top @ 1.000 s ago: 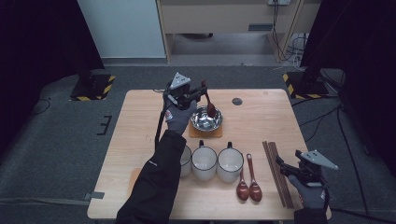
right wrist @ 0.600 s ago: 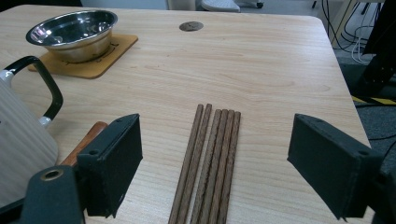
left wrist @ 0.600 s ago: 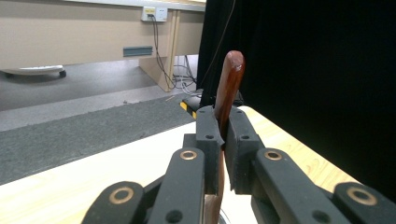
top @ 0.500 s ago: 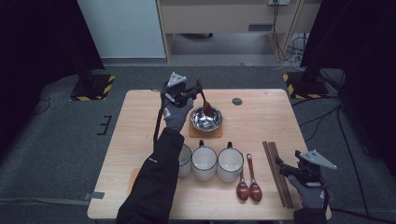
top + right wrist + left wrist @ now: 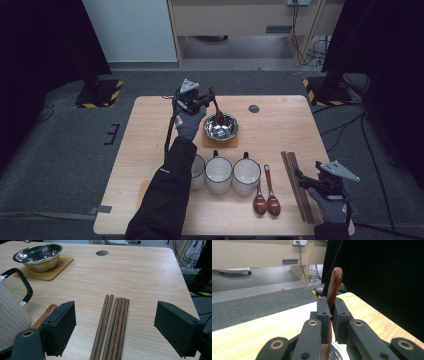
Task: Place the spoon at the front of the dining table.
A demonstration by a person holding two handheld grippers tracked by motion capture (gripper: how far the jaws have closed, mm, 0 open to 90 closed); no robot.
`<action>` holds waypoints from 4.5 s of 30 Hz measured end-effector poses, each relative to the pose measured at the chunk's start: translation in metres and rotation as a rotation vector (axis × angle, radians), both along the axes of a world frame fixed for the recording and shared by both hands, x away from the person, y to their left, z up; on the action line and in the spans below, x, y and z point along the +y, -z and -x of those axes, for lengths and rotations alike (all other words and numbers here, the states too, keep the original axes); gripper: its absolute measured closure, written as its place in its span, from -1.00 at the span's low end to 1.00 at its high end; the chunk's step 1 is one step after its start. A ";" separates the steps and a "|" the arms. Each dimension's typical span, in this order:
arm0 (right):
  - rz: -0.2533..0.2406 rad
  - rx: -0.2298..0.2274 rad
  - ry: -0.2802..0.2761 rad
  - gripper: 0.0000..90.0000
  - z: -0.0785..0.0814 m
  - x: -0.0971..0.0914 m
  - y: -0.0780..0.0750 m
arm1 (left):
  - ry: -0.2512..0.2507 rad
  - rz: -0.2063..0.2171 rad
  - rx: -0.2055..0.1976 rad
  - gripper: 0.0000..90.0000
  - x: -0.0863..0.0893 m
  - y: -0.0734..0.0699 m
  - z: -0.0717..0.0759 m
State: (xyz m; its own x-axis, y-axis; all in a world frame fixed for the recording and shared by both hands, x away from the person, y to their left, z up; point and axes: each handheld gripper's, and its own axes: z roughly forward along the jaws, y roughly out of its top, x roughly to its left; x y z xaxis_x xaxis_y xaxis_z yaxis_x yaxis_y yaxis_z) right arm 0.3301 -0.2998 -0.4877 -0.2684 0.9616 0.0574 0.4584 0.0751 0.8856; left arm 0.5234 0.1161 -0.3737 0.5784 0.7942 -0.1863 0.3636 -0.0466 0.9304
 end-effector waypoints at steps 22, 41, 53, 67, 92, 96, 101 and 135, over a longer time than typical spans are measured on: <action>0.007 0.007 -0.005 -0.62 -0.001 0.003 0.002 | -0.012 -0.015 0.052 0.87 0.011 0.033 -0.011; 0.013 0.014 -0.008 -0.62 -0.002 0.003 0.004 | -0.023 -0.041 0.085 0.86 0.015 0.055 -0.017; 0.013 0.013 -0.009 -0.62 -0.002 0.004 0.004 | -0.019 -0.050 0.105 0.86 0.015 0.057 -0.018; 0.016 0.014 -0.007 -0.62 -0.002 0.003 0.004 | -0.016 -0.073 0.114 0.81 0.017 0.057 -0.017; 0.034 0.011 -0.022 -0.61 -0.002 0.008 0.005 | -0.046 -0.231 0.117 0.24 0.038 0.072 -0.013; 0.034 0.016 -0.027 -0.61 -0.003 0.010 0.005 | -0.038 -0.244 0.145 0.20 0.041 0.080 -0.013; 0.043 0.016 -0.042 -0.59 -0.003 0.011 0.006 | -0.038 -0.248 0.162 0.17 0.043 0.088 -0.013; 0.021 -0.047 -0.101 -0.25 -0.009 0.020 -0.008 | -0.030 -0.251 0.246 -0.07 0.073 0.115 -0.002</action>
State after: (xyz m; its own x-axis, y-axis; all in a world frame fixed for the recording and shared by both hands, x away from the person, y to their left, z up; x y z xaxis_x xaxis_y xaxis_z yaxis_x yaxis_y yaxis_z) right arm 0.3390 -0.2794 -0.4794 -0.3662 0.9303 0.0223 0.4051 0.1378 0.9038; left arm 0.5254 0.1888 -0.4887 0.5162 0.8488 -0.1139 0.5801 -0.2488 0.7756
